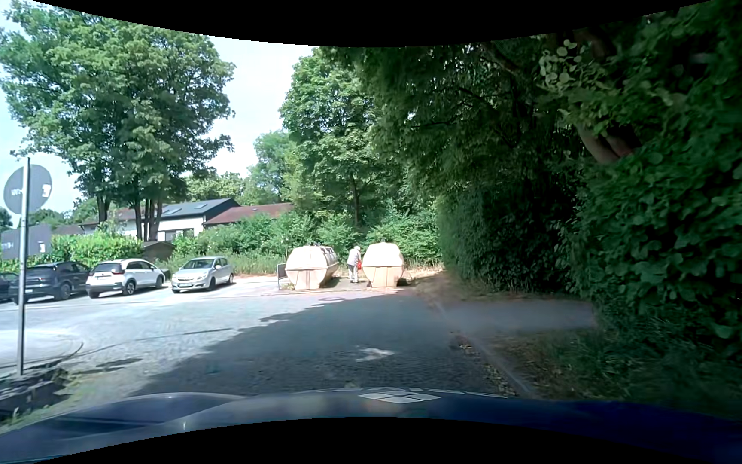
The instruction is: Follow the waypoints while adhering to traffic rules and regulations
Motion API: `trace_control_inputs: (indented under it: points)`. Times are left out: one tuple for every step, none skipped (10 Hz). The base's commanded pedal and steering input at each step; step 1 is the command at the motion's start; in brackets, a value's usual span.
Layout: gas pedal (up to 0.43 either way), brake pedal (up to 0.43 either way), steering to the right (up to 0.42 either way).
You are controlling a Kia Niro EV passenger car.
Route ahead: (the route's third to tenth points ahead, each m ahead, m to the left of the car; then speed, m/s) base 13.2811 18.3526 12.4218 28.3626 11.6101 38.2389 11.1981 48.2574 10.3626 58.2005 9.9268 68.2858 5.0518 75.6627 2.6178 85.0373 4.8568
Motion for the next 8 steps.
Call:
trace_control_inputs:
  points:
    - [0.079, 0.0, -0.108]
    - [0.079, 0.0, -0.136]
    - [0.087, 0.0, -0.162]
    - [0.087, 0.0, -0.194]
    - [0.087, 0.0, -0.217]
    - [0.087, 0.0, -0.237]
    - [0.098, 0.0, -0.261]
    - [0.13, 0.0, -0.289]
